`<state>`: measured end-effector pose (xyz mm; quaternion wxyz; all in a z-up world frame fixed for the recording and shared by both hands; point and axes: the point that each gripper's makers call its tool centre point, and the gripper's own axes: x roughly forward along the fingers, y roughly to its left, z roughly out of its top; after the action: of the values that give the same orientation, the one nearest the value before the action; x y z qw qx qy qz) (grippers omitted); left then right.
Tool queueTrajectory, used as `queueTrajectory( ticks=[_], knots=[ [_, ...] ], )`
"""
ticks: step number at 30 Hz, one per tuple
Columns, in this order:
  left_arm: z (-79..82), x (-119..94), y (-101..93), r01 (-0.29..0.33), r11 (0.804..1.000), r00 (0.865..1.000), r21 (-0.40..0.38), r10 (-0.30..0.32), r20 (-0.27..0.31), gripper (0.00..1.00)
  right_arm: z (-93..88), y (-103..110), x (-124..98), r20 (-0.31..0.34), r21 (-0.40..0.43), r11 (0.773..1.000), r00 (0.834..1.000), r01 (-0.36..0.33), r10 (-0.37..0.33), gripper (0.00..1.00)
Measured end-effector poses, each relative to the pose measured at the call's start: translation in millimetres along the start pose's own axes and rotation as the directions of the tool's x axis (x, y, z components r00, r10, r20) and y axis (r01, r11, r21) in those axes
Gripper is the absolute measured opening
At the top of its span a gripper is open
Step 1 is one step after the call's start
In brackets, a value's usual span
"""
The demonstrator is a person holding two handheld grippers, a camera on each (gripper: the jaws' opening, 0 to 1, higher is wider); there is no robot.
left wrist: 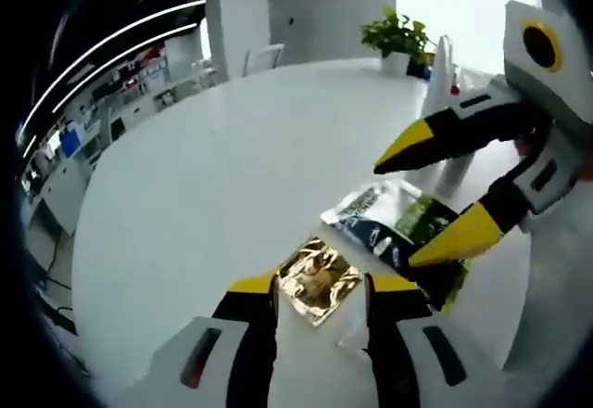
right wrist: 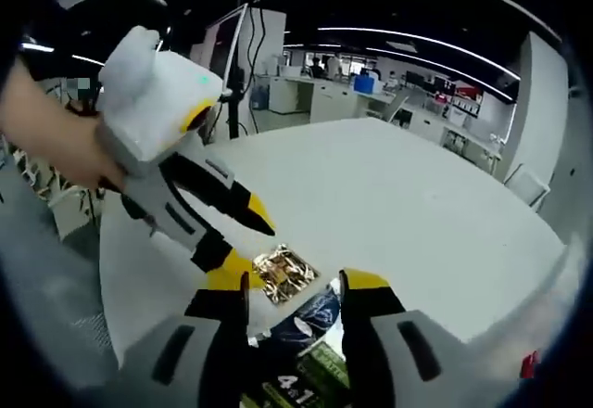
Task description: Arrange the skincare products in the storage area until every visible bottle or jar stands upright without overlapping.
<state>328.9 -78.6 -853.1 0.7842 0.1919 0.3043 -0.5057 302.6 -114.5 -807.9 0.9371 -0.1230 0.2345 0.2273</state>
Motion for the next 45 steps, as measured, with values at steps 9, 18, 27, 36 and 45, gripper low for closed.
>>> queueTrajectory(
  ticks=[9, 18, 27, 36, 45],
  knots=[
    [-8.3, -45.3, -24.9, 0.001, 1.000, 1.000, -0.007, -0.001, 0.006, 0.60, 17.0, 13.2, -62.2, 0.089, 0.008, 1.000, 0.996, 0.000, 0.000, 0.64],
    [-20.1, -92.3, -42.3, -0.037, 0.995, 0.998, -0.090, 0.042, 0.047, 0.76, -2.3, 5.0, -136.9, 0.118, 0.088, 0.993, 0.990, 0.072, -0.083, 0.82],
    [-35.1, -119.5, -58.1, -0.050, 0.980, 0.993, -0.190, 0.069, 0.097, 0.90, -41.0, -20.0, -189.4, 0.088, 0.220, 0.958, 0.974, 0.183, -0.207, 0.97],
    [-45.9, -132.2, -71.2, -0.057, 0.971, 0.990, -0.231, 0.086, 0.116, 0.97, -70.4, -30.2, -208.9, 0.057, 0.300, 0.922, 0.961, 0.243, -0.272, 0.99],
    [-43.7, -136.7, -69.8, -0.073, 0.967, 0.988, -0.243, 0.103, 0.115, 0.97, -68.2, -36.5, -208.8, 0.063, 0.311, 0.916, 0.957, 0.252, -0.285, 0.99]
  ],
)
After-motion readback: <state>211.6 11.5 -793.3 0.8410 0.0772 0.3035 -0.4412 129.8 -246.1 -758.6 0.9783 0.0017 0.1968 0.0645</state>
